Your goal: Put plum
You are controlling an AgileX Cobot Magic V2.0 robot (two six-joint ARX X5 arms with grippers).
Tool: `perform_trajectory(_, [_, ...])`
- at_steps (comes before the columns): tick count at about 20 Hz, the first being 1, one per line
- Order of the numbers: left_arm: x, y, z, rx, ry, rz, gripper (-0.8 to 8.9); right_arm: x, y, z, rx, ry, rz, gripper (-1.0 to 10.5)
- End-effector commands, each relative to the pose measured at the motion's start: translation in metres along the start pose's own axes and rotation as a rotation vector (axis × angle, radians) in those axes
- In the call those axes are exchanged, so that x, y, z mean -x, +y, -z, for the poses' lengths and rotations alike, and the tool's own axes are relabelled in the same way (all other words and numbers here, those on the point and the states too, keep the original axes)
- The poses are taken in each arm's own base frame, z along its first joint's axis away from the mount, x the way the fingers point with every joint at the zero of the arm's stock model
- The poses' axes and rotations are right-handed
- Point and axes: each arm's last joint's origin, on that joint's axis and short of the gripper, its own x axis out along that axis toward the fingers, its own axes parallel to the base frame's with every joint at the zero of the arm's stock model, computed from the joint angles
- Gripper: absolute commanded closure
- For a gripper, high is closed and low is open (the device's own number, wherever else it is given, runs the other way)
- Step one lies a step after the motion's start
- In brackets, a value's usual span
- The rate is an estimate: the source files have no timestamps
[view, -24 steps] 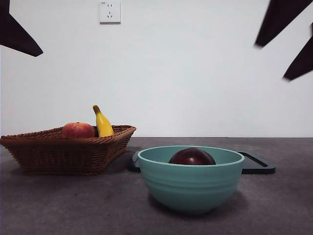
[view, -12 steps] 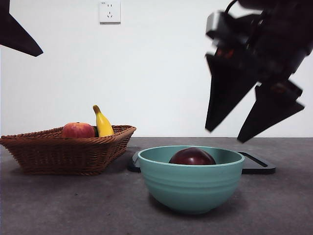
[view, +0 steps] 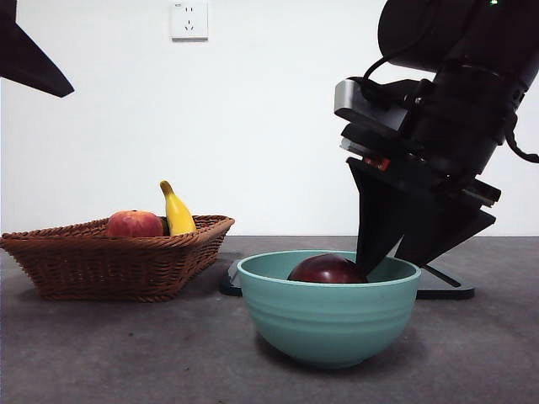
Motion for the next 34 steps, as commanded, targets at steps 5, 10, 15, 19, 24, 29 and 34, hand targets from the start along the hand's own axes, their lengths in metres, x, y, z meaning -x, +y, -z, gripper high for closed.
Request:
perform_trajectory(5, [0.0,-0.001,-0.002,-0.017,-0.009,0.009,3.78,-0.01,0.002,0.0,-0.001,0.028,-0.004,8.7])
perform_trajectory(10, [0.0,-0.001,-0.002,-0.016,-0.008,0.009,3.78,-0.01,0.003,-0.001,0.002,0.014,-0.01,9.4])
perform_trajectory(15, [0.0,-0.001,-0.002,-0.016,-0.008,0.009,3.78,0.005,0.008,-0.018,0.001,-0.048,-0.017,9.4])
perform_trajectory(19, [0.0,-0.001,-0.002,-0.017,-0.009,0.009,3.78,0.022,0.003,-0.038,-0.022,-0.098,-0.003,9.4])
perform_trajectory(24, [0.0,-0.001,-0.002,-0.02,-0.01,0.008,3.77,0.036,-0.026,-0.061,-0.084,-0.161,0.044,9.4])
perform_trajectory(29, [0.0,-0.001,-0.002,-0.02,-0.01,0.008,3.77,0.027,-0.063,-0.097,-0.141,-0.152,0.094,9.4])
perform_trajectory(34, [0.0,-0.001,-0.002,-0.018,-0.008,0.009,3.77,-0.005,-0.089,-0.118,-0.178,-0.121,0.109,9.4])
